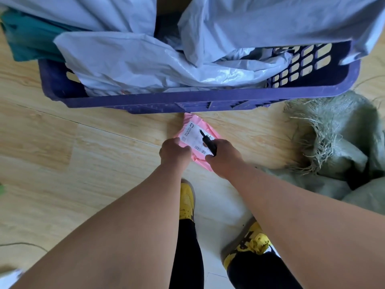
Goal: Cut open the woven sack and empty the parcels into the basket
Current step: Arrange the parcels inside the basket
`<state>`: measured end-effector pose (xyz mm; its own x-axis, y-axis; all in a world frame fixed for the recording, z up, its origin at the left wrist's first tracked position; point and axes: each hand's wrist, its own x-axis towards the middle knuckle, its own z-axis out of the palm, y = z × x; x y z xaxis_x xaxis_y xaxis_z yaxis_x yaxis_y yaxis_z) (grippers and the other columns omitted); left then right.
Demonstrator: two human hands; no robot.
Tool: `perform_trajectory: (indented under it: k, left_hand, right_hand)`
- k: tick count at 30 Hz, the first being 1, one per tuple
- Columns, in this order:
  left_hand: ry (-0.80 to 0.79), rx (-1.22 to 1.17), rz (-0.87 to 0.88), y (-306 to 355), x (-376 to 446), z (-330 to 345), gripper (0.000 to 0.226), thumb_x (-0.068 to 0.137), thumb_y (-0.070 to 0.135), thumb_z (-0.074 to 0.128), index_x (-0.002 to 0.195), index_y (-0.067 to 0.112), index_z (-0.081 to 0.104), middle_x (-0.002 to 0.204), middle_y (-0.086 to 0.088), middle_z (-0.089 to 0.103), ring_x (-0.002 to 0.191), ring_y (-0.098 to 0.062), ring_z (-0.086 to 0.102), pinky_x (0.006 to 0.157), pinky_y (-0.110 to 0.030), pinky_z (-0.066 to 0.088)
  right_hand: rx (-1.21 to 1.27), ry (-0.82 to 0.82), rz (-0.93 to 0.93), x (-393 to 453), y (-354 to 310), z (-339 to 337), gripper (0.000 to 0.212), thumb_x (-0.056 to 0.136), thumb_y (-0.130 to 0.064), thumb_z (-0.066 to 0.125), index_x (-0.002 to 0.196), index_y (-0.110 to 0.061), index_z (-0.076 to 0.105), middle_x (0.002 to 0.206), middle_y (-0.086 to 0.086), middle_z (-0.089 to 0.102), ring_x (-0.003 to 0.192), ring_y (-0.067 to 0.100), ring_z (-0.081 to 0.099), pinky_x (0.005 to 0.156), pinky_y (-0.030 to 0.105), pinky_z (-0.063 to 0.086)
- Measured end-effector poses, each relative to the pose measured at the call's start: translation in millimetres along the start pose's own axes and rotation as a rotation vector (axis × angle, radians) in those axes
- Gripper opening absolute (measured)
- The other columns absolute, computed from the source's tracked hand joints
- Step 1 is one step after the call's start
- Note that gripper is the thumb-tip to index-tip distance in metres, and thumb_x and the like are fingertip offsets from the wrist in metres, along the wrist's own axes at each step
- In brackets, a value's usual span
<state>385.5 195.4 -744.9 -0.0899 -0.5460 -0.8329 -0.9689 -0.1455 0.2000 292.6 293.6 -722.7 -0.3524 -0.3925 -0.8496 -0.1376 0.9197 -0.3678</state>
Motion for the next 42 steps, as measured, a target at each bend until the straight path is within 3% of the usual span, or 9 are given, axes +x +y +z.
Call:
perform_trajectory:
  k: [3,7,9,12,17,27,33,36,42]
  left_hand:
    - [-0.077,0.039,-0.023,3.1,6.6,5.0,0.039,0.092,0.031,0.050,0.127,0.016,0.060,0.135,-0.004,0.056,0.124,-0.023,0.049,0.103,-0.033,0.041]
    - [-0.130,-0.076,-0.093,5.0,3.9,16.6,0.042,0.091,0.030,0.057,0.128,0.011,0.051,0.107,-0.003,0.055,0.070,-0.012,0.052,0.055,-0.018,0.044]
    - [-0.119,-0.151,-0.051,3.4,-5.3,21.2,0.033,0.092,0.023,0.054,0.124,0.015,0.054,0.102,-0.002,0.053,0.061,-0.006,0.045,0.046,-0.016,0.038]
    - [-0.146,-0.187,0.025,1.9,-35.6,18.4,0.042,0.093,0.023,0.051,0.134,0.014,0.049,0.129,-0.005,0.055,0.091,-0.015,0.058,0.061,-0.019,0.041]
    - [-0.339,-0.288,0.087,6.0,-114.1,0.8,0.055,0.099,0.022,0.049,0.150,0.021,0.029,0.157,0.002,0.027,0.140,-0.017,0.031,0.094,-0.021,0.027]
    - [-0.410,-0.184,0.126,9.6,-213.1,-47.2,0.059,0.098,0.030,0.051,0.151,0.019,0.027,0.157,0.005,0.026,0.142,-0.014,0.027,0.102,-0.022,0.024]
    - [-0.333,-0.094,0.087,15.8,-156.0,-11.9,0.061,0.097,0.031,0.049,0.151,0.020,0.025,0.158,0.002,0.021,0.142,-0.017,0.028,0.093,-0.020,0.029]
    - [-0.306,-0.067,0.068,10.0,-114.9,12.0,0.059,0.096,0.027,0.051,0.149,0.018,0.028,0.157,0.000,0.024,0.141,-0.018,0.031,0.091,-0.019,0.031]
    - [-0.241,0.081,0.081,-2.4,-44.8,56.0,0.057,0.091,0.032,0.056,0.144,0.019,0.040,0.156,-0.004,0.022,0.142,-0.019,0.026,0.113,-0.035,0.030]
  right_hand:
    - [0.016,0.007,0.004,3.3,3.8,-1.9,0.042,0.086,-0.013,0.054,0.127,-0.021,0.058,0.122,0.006,0.058,0.083,0.025,0.055,0.063,0.026,0.041]
    - [0.077,0.014,0.039,5.3,11.3,-6.4,0.037,0.086,-0.011,0.057,0.121,-0.018,0.063,0.112,0.008,0.066,0.089,0.029,0.064,0.071,0.031,0.050]
    - [0.067,0.009,0.043,2.7,13.8,-7.0,0.037,0.085,-0.011,0.057,0.121,-0.016,0.064,0.113,0.009,0.068,0.090,0.030,0.065,0.073,0.032,0.052]
    - [0.057,-0.008,0.044,-11.5,14.1,-10.6,0.035,0.085,-0.010,0.056,0.119,-0.012,0.064,0.115,0.011,0.068,0.091,0.030,0.066,0.073,0.031,0.051]
    - [0.074,0.006,0.036,-65.8,3.5,-32.3,0.042,0.088,-0.012,0.055,0.130,-0.020,0.057,0.122,0.008,0.065,0.101,0.028,0.062,0.076,0.029,0.047]
    - [0.074,-0.009,0.072,-169.4,-18.6,-64.3,0.045,0.093,-0.021,0.051,0.137,-0.025,0.048,0.109,0.005,0.063,0.081,0.026,0.061,0.060,0.028,0.047]
    - [-0.035,0.010,0.073,-113.8,2.3,-53.0,0.036,0.092,-0.015,0.050,0.127,-0.020,0.056,0.083,-0.001,0.056,0.069,0.021,0.056,0.059,0.027,0.043]
    - [-0.075,0.008,0.095,-77.9,19.7,-42.5,0.014,0.089,-0.013,0.051,0.096,-0.018,0.061,0.075,-0.001,0.055,0.067,0.021,0.055,0.058,0.027,0.044]
    - [-0.075,-0.025,0.113,-21.1,37.5,-17.9,0.009,0.087,-0.012,0.055,0.089,-0.021,0.055,0.081,0.000,0.055,0.071,0.021,0.057,0.053,0.025,0.037]
